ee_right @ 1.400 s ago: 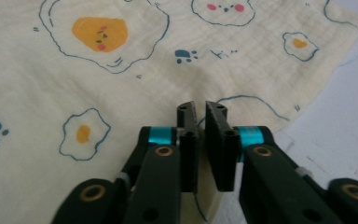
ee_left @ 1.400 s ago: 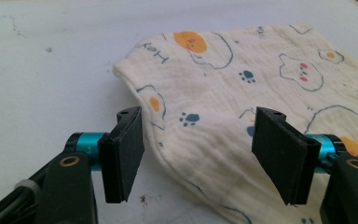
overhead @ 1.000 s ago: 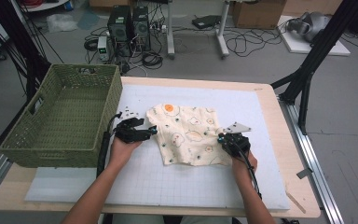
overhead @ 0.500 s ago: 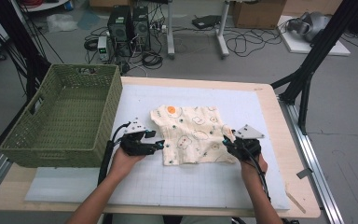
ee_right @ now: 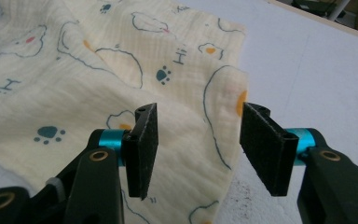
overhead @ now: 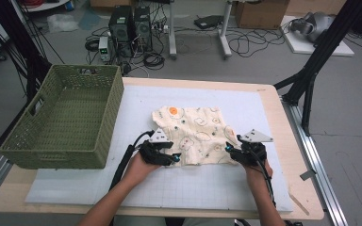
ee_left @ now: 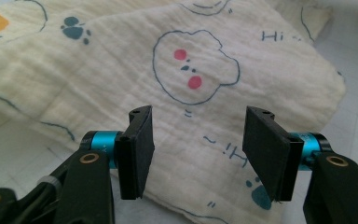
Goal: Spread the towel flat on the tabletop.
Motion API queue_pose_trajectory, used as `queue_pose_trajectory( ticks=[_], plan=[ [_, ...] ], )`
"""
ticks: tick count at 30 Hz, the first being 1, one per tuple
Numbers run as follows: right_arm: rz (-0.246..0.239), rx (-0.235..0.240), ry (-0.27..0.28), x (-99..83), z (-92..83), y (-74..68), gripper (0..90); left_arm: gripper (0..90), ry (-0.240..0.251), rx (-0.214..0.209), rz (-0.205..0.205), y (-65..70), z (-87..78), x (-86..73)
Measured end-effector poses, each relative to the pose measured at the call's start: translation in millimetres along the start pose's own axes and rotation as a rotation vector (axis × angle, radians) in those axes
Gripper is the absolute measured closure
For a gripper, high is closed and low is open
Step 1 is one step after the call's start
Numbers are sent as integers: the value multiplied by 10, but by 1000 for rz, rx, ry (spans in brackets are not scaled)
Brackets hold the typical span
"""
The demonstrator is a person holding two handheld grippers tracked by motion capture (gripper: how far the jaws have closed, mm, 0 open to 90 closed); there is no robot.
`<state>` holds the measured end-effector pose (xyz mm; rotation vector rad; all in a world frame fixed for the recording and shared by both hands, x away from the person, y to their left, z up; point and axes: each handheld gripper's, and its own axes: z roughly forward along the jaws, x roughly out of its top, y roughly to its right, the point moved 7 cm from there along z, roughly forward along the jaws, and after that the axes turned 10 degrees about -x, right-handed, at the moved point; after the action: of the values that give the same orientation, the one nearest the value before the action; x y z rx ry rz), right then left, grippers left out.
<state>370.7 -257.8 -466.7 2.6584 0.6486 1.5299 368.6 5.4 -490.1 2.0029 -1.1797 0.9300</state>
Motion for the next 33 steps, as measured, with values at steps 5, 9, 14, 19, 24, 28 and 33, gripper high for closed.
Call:
queue_pose_trajectory(
  ticks=[5, 9, 14, 19, 24, 28, 33],
  plan=[
    [31, -9, 11, -13, -21, 58, 455, 548, -51, 17, 53, 51, 42, -23],
    [34, -7, 18, -6, -29, 63, 457, 588, -54, 17, 30, 50, 21, -28],
    [26, 2, 15, -12, -38, 49, 463, 877, -72, -2, 8, 35, -93, -84],
    [33, 9, 16, -20, -47, 55, 464, 881, -91, 10, 19, 40, -257, -177],
    [15, 23, 9, -27, -60, 39, 466, 881, -45, 19, -33, 25, -512, -358],
    [10, 27, 6, -20, -72, 13, 466, 881, -71, 8, -29, 49, -629, -401],
    [14, 56, -1, -20, -92, -32, 463, 867, -83, -47, -35, 184, -777, -496]
  ],
)
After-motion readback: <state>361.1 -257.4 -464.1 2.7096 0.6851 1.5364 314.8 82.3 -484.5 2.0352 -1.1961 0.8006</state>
